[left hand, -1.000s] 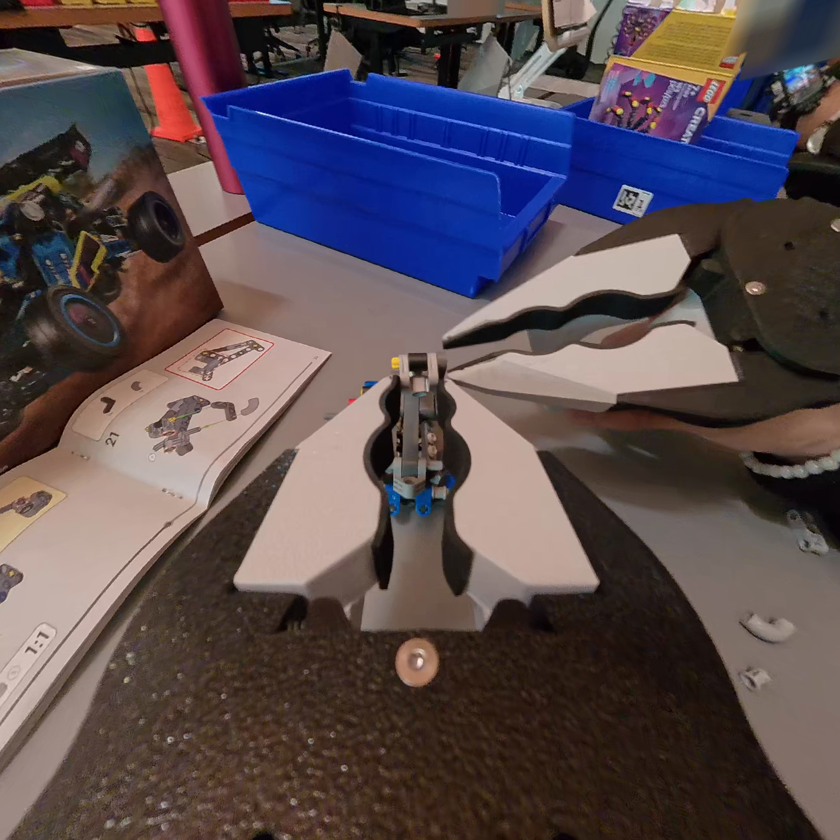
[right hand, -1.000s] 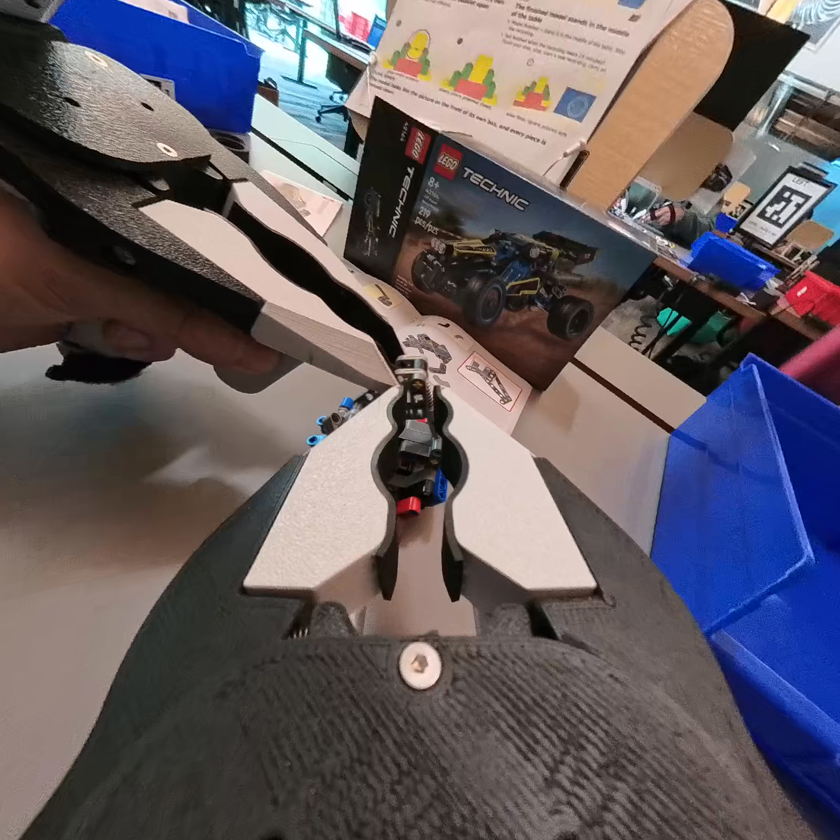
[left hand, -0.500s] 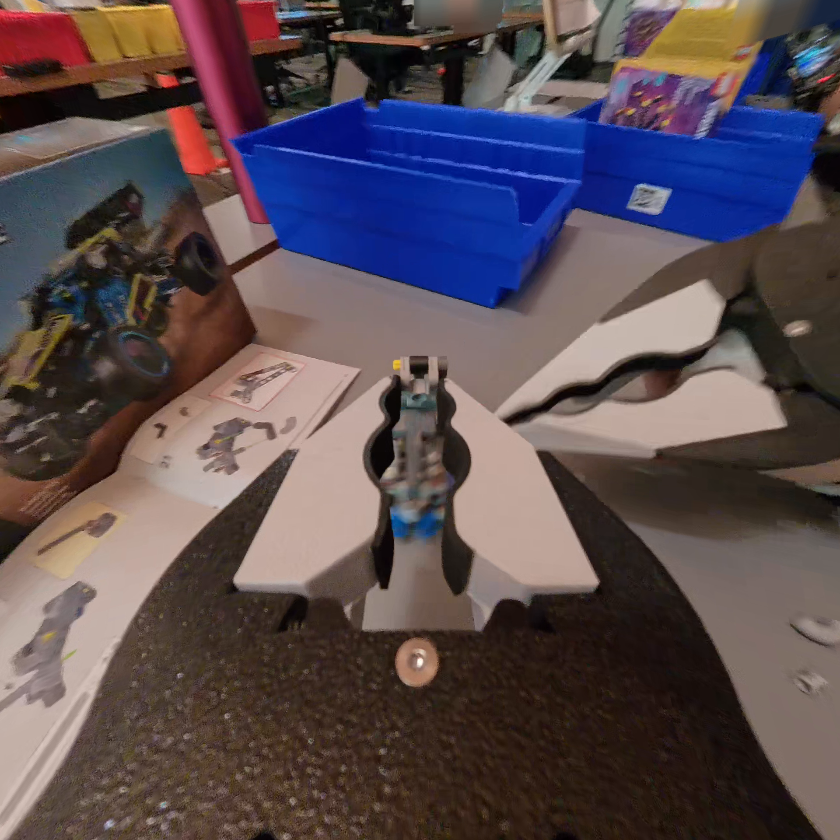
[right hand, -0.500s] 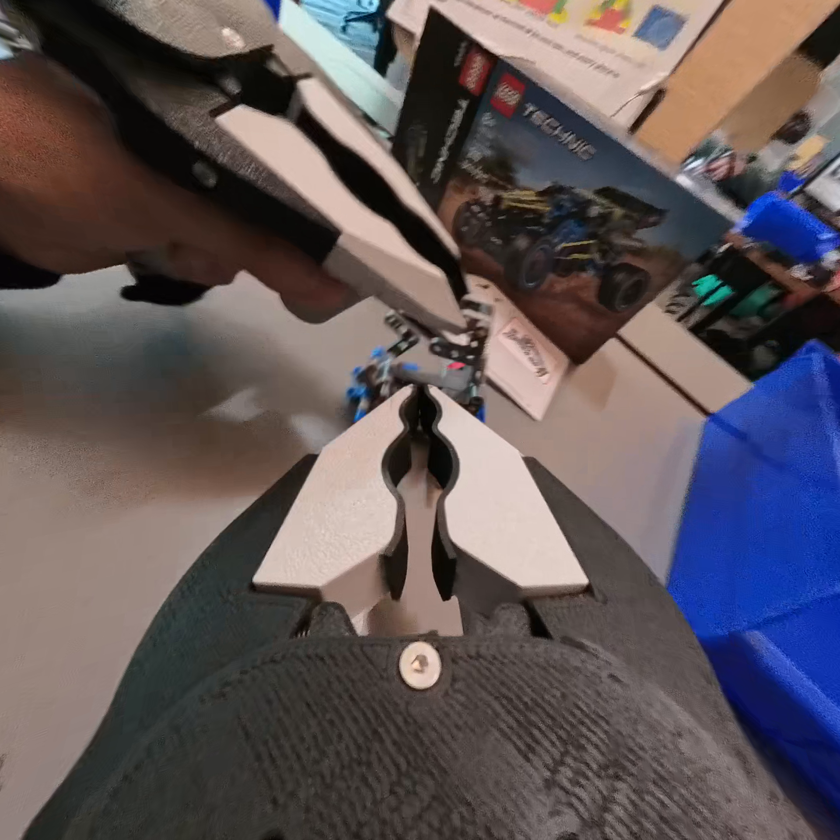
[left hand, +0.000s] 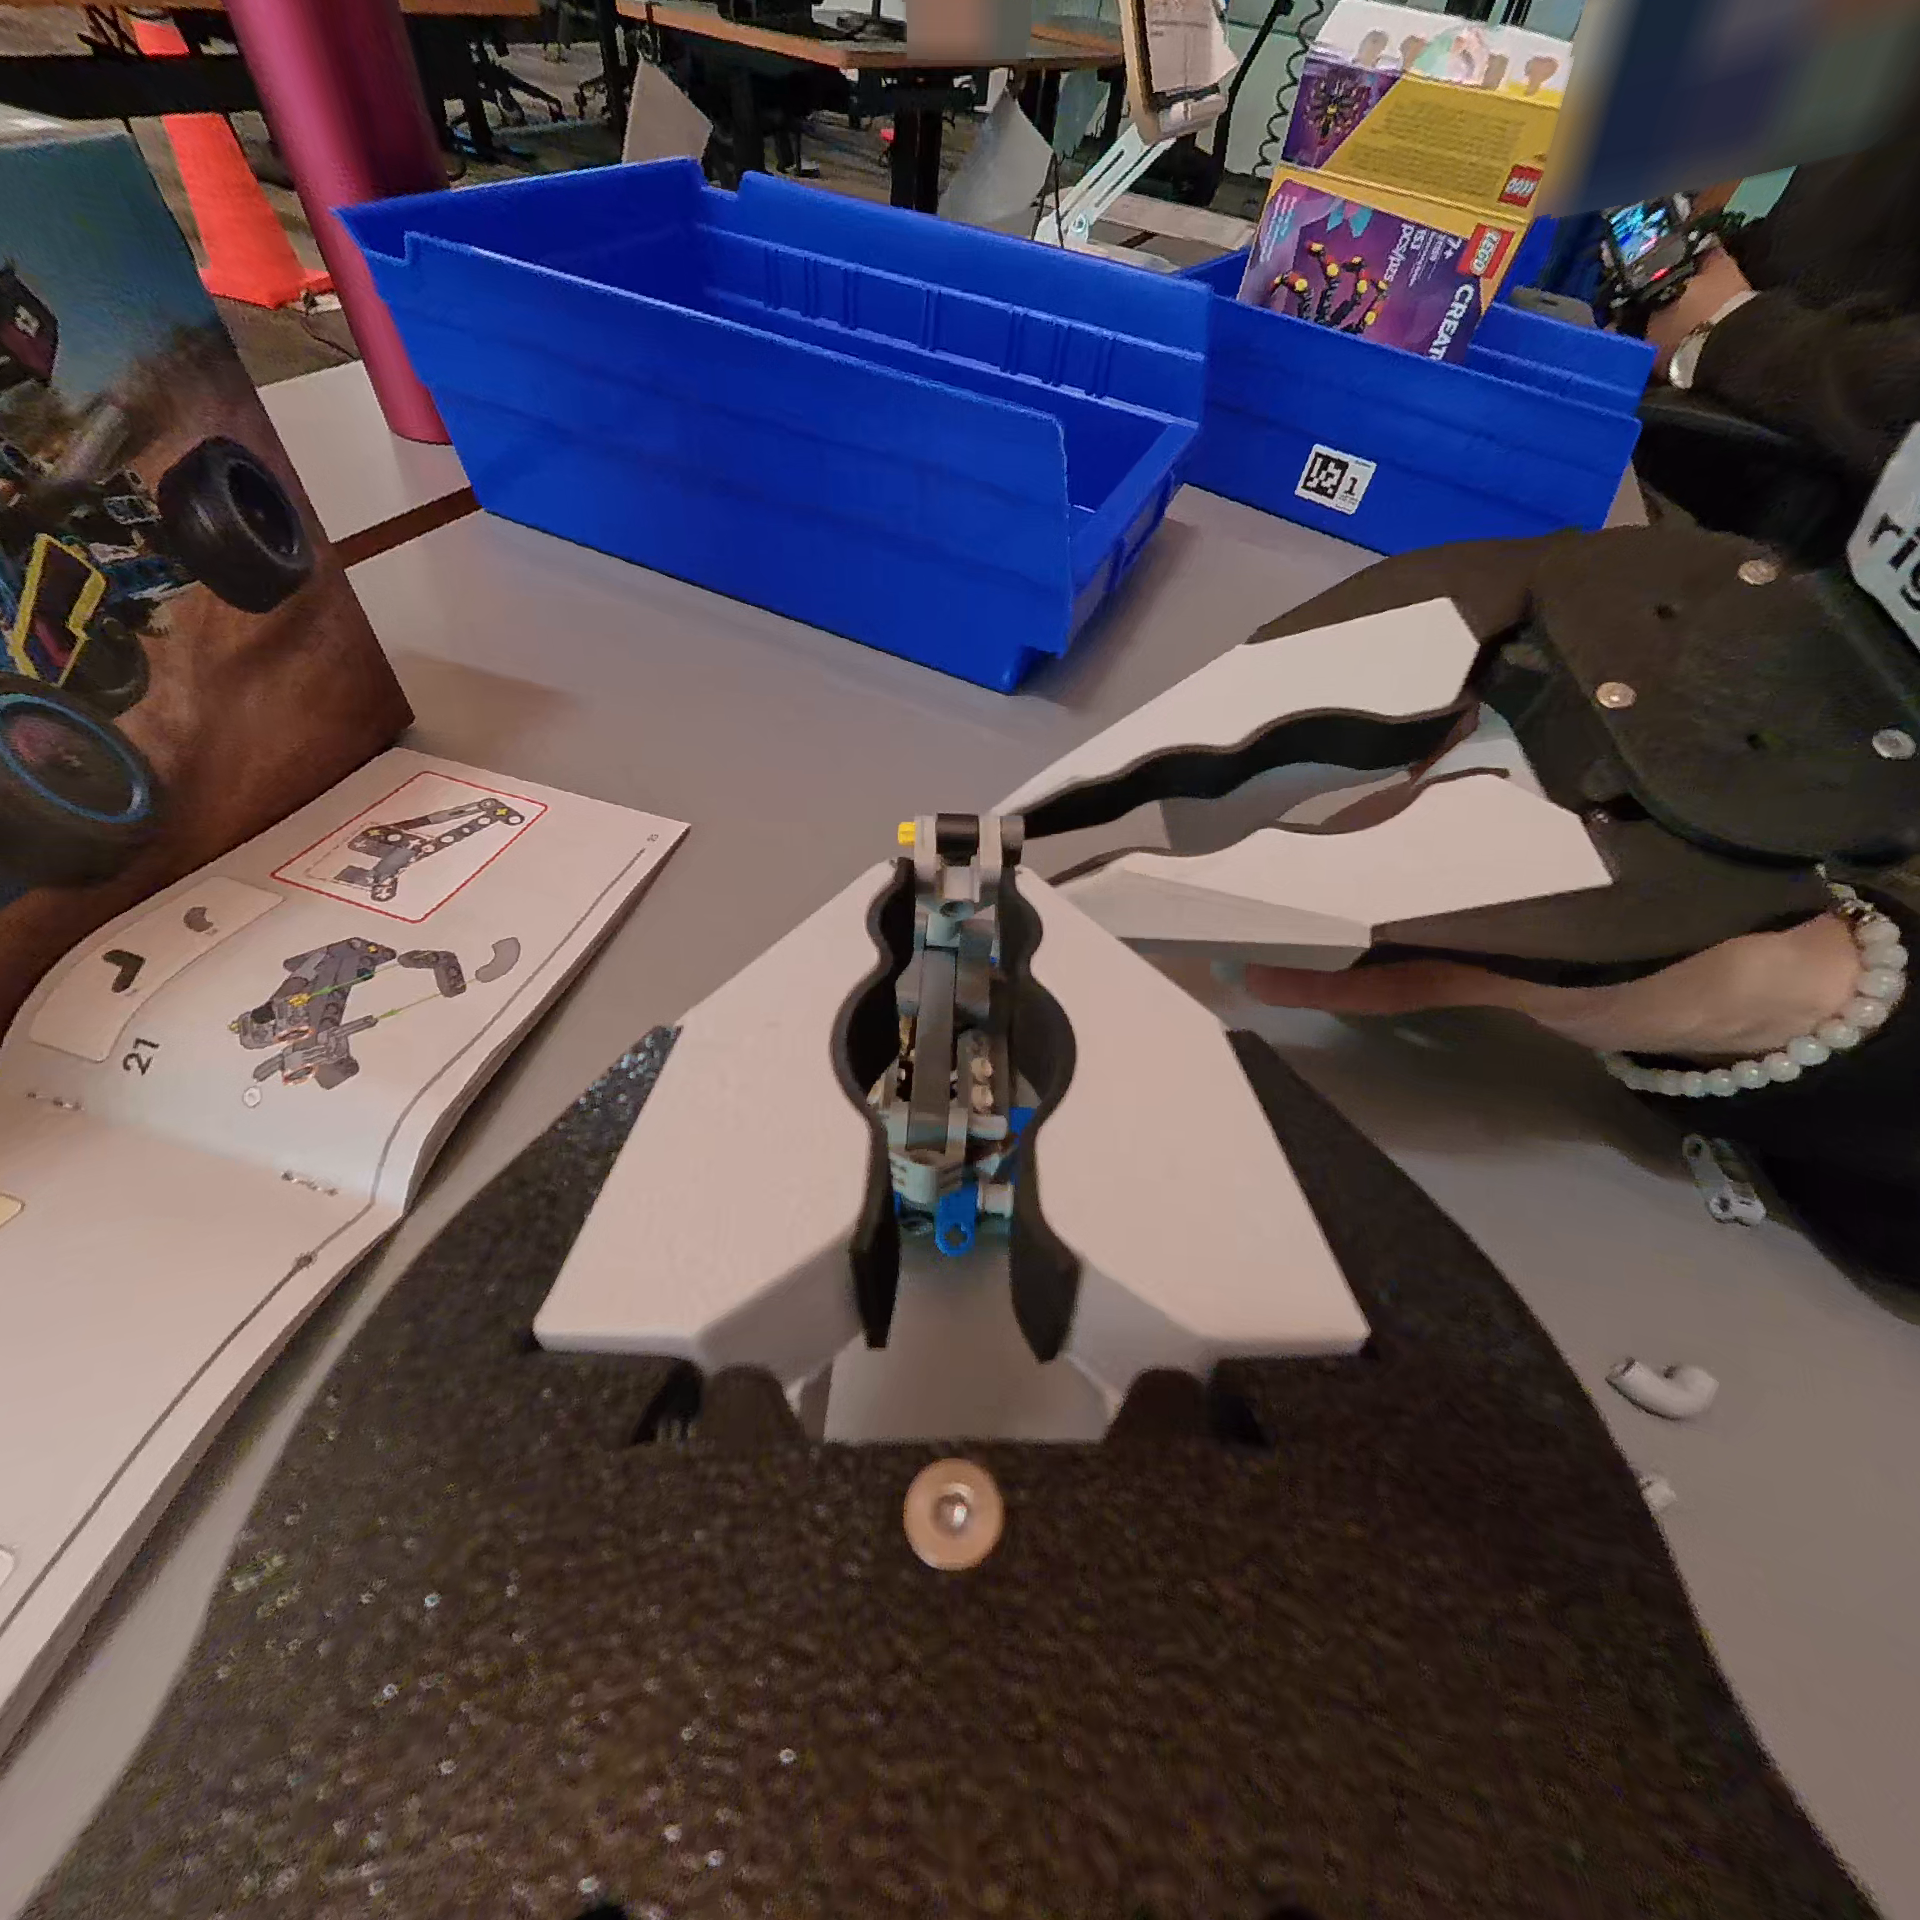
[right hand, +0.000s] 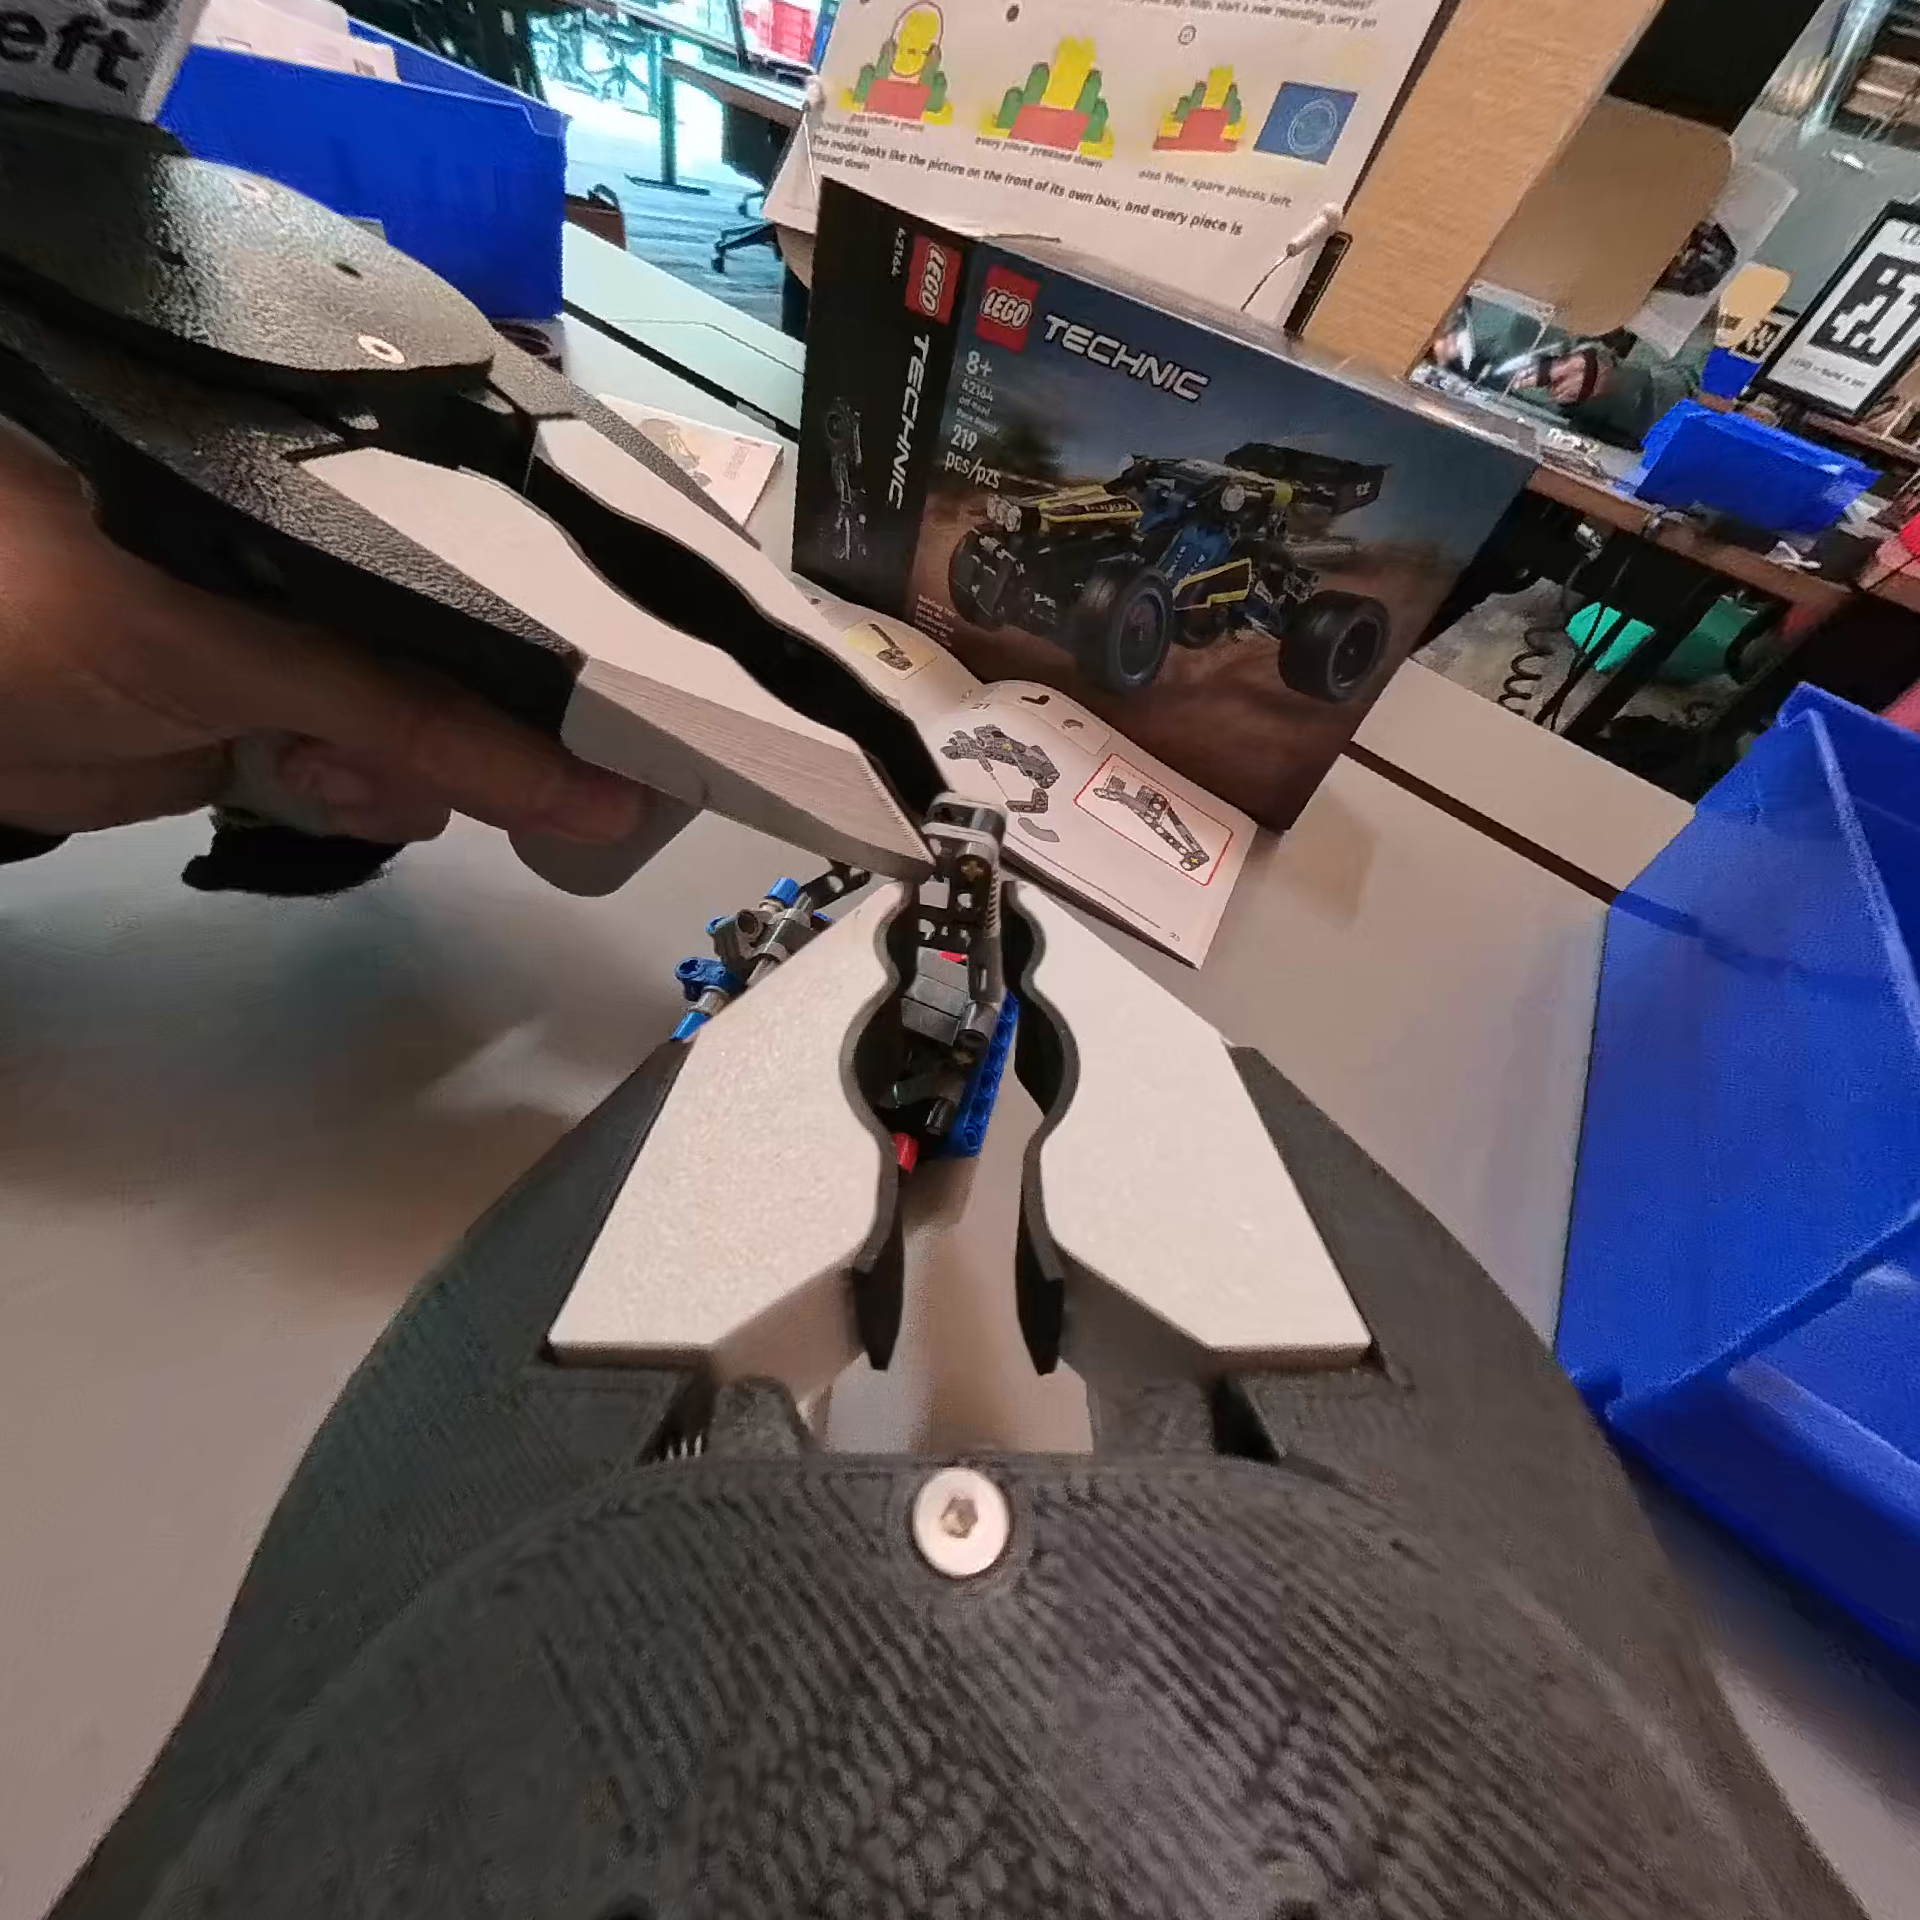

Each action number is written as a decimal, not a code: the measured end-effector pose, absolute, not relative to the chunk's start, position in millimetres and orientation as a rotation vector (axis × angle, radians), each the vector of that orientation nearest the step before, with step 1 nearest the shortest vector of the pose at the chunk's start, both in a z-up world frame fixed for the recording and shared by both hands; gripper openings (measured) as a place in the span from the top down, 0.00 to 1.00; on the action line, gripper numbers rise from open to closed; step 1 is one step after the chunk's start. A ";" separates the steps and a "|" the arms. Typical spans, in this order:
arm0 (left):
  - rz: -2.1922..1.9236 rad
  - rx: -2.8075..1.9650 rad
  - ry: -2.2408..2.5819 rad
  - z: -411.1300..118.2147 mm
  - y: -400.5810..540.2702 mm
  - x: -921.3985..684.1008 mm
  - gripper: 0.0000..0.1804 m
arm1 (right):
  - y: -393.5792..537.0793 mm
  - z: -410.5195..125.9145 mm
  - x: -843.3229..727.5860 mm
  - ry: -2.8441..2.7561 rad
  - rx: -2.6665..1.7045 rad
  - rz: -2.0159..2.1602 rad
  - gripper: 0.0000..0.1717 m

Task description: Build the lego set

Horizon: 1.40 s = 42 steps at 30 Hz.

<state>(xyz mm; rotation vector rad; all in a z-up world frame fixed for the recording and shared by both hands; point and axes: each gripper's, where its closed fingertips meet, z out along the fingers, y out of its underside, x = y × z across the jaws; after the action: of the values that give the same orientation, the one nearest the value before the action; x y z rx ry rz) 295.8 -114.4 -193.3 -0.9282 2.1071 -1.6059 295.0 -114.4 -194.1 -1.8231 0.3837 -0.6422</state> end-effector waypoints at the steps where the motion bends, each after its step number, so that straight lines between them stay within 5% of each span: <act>1: -1.612 -0.938 2.107 -193.6 -114.1 295.9 0.93 | -113.7 -194.6 294.7 0.380 -1.828 -0.651 0.94; 42: -1.590 -0.968 2.061 -204.3 -130.7 291.6 0.93 | -137.5 -201.7 291.3 0.381 -2.031 -1.148 0.97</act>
<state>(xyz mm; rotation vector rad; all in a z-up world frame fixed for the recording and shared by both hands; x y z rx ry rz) 291.6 -130.7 -204.3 -0.9679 2.0611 -1.5904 291.3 -137.5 -201.7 -2.0312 0.3806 -1.1479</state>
